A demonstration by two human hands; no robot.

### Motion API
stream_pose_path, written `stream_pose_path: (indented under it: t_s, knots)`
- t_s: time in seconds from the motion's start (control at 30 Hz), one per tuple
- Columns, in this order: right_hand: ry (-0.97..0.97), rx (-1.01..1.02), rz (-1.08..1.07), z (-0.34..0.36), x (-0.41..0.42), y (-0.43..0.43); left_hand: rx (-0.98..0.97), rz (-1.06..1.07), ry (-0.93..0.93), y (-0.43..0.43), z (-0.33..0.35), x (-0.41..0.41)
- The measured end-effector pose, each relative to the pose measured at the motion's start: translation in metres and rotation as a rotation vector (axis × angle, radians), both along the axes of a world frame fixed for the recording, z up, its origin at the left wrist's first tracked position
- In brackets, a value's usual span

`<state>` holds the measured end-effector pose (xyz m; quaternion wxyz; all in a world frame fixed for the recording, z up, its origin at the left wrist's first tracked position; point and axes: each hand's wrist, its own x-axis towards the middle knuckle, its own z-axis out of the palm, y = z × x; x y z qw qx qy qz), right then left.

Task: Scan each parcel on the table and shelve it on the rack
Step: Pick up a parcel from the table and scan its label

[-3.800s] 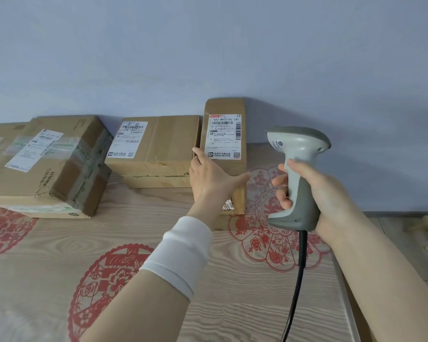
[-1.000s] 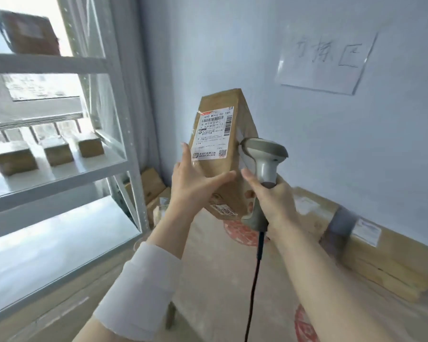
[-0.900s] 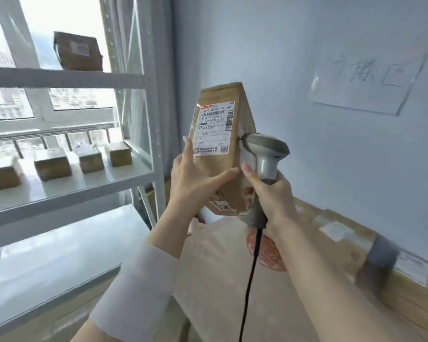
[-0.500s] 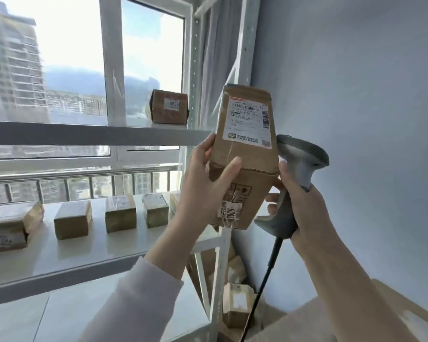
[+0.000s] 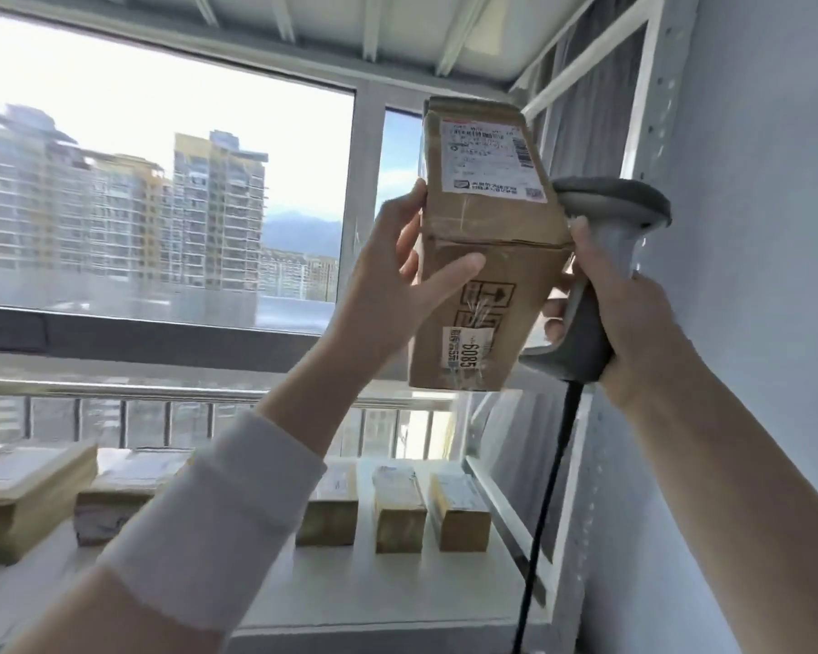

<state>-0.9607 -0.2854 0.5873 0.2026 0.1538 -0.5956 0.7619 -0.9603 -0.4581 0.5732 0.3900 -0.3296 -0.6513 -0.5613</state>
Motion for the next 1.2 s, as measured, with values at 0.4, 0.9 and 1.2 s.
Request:
stream_pose_path:
  t_s: [0.4,0.9,1.2]
  knots:
    - [-0.062,0.009,-0.014,0.078,-0.122,-0.098,-0.136,0.293,-0.001,-0.105,0.085,-0.115]
    - [-0.238,0.073,0.054,0.058,-0.182,-0.129,-0.178,0.382,-0.293,-0.129,0.079,-0.182]
    - [-0.199,-0.013,0.113,0.045,-0.187,-0.106,-0.507,0.766,0.049,-0.122,0.089,-0.167]
